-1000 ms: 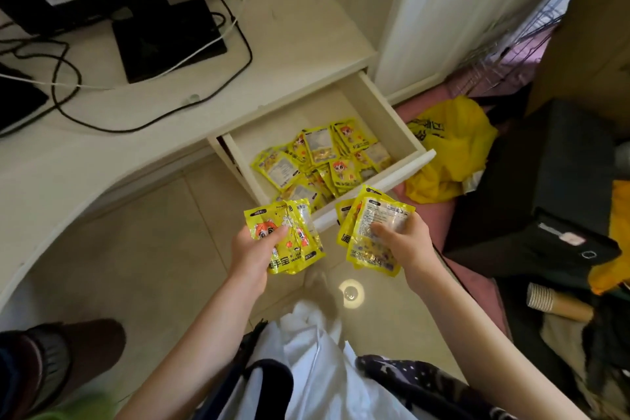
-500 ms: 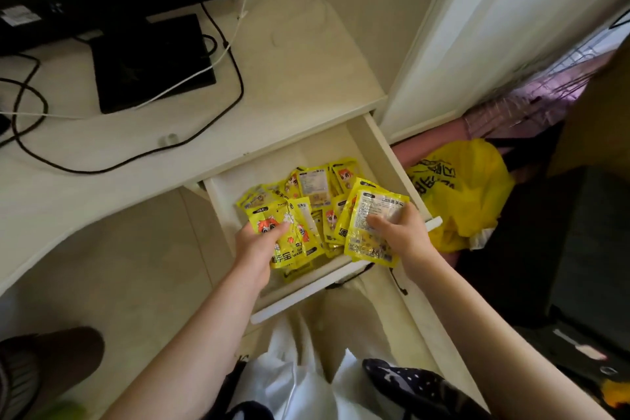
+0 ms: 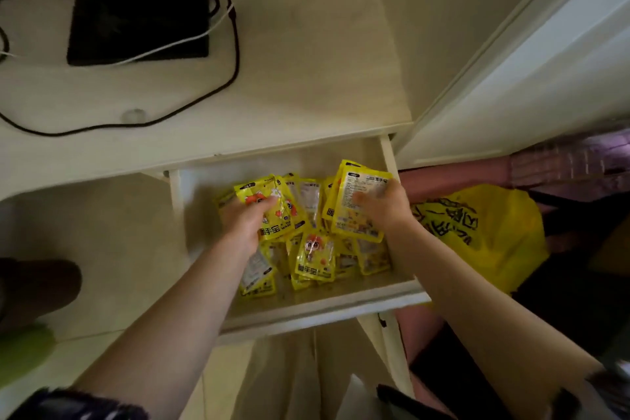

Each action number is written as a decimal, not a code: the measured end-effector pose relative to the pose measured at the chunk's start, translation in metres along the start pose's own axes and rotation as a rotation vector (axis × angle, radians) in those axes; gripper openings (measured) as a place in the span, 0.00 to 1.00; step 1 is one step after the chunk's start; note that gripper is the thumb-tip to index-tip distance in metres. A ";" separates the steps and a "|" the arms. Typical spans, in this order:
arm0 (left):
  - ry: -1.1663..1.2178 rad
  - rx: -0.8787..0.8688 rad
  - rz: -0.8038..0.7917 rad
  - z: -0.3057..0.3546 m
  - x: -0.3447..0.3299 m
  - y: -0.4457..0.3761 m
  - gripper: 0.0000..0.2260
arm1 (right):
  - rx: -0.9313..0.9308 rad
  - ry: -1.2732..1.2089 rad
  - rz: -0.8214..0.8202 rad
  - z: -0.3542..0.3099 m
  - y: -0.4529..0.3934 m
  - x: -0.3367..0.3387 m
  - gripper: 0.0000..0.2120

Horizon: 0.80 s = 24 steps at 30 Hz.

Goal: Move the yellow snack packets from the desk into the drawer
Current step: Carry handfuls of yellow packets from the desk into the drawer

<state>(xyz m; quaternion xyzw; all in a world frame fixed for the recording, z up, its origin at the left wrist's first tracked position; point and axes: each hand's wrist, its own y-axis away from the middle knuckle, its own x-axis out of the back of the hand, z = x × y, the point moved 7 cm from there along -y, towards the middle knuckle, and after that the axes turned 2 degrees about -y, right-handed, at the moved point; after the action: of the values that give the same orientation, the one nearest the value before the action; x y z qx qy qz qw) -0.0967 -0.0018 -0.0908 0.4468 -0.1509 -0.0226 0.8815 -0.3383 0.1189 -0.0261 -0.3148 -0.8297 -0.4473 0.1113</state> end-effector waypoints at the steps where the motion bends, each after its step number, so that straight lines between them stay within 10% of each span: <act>1: 0.003 0.014 -0.001 -0.001 -0.005 -0.009 0.29 | 0.008 0.026 -0.021 -0.002 -0.012 -0.007 0.12; 13: 0.065 0.026 -0.014 0.025 -0.052 -0.082 0.25 | -0.023 0.061 -0.033 -0.006 -0.113 -0.063 0.15; 24: -0.542 -0.282 0.066 0.040 -0.020 -0.074 0.31 | -0.062 0.242 -0.044 0.016 -0.083 -0.048 0.19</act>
<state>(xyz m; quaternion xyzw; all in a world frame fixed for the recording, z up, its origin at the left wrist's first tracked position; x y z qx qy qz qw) -0.1200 -0.0738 -0.1322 0.2925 -0.3904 -0.1332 0.8627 -0.3517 0.0782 -0.1135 -0.2436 -0.8027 -0.5097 0.1911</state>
